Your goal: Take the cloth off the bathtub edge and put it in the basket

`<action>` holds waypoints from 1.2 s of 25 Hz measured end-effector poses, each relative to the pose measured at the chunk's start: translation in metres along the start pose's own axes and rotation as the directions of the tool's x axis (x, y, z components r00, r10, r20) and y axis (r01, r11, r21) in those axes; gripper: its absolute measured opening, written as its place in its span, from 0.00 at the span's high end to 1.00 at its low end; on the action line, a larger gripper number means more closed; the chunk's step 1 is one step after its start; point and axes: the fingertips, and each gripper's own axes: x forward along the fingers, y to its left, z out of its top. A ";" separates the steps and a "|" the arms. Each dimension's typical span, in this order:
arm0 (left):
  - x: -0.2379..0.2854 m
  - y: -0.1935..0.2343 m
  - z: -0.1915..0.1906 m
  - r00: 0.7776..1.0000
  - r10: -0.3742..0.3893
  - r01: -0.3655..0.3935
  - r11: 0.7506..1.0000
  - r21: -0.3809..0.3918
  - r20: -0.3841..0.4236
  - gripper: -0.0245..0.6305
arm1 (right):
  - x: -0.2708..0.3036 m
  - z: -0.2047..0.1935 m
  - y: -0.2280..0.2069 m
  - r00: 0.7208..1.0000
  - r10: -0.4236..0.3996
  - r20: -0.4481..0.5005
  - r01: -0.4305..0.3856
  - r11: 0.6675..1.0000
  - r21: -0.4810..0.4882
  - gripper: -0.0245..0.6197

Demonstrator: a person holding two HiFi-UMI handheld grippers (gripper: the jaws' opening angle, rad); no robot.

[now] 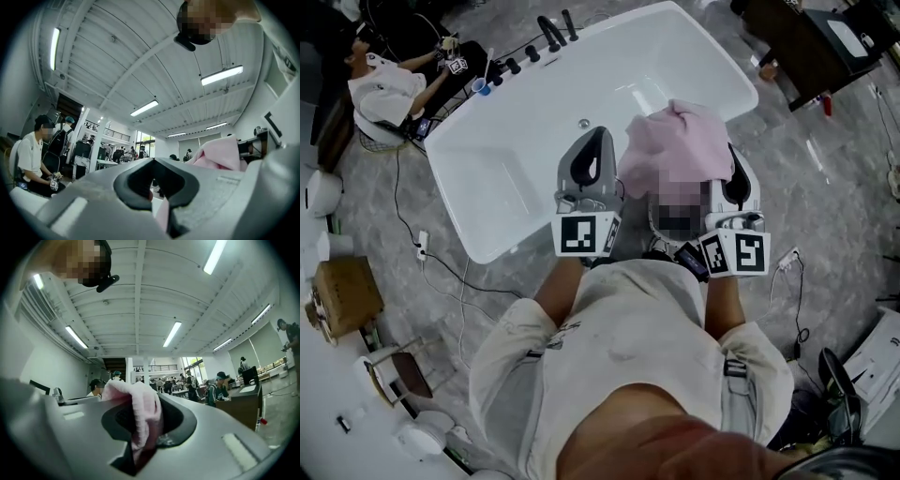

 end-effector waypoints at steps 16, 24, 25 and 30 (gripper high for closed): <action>0.058 -0.142 -0.022 0.941 -0.339 0.336 0.935 -0.111 -0.012 0.96 | -0.098 0.024 -0.098 0.939 -0.344 -0.008 0.342 0.934 -0.100 0.85; 0.070 -0.191 -0.036 0.907 -0.421 0.416 0.900 -0.132 -0.008 0.96 | -0.139 0.015 -0.132 0.897 -0.443 -0.012 0.439 0.892 -0.105 0.85; 0.070 -0.195 -0.037 0.904 -0.427 0.422 0.897 -0.133 -0.009 0.96 | -0.143 0.014 -0.134 0.892 -0.451 -0.015 0.447 0.888 -0.104 0.85; 0.070 -0.211 -0.038 0.895 -0.447 0.441 0.887 -0.138 -0.012 0.96 | -0.152 0.002 -0.146 0.881 -0.471 -0.050 0.464 0.880 -0.101 0.85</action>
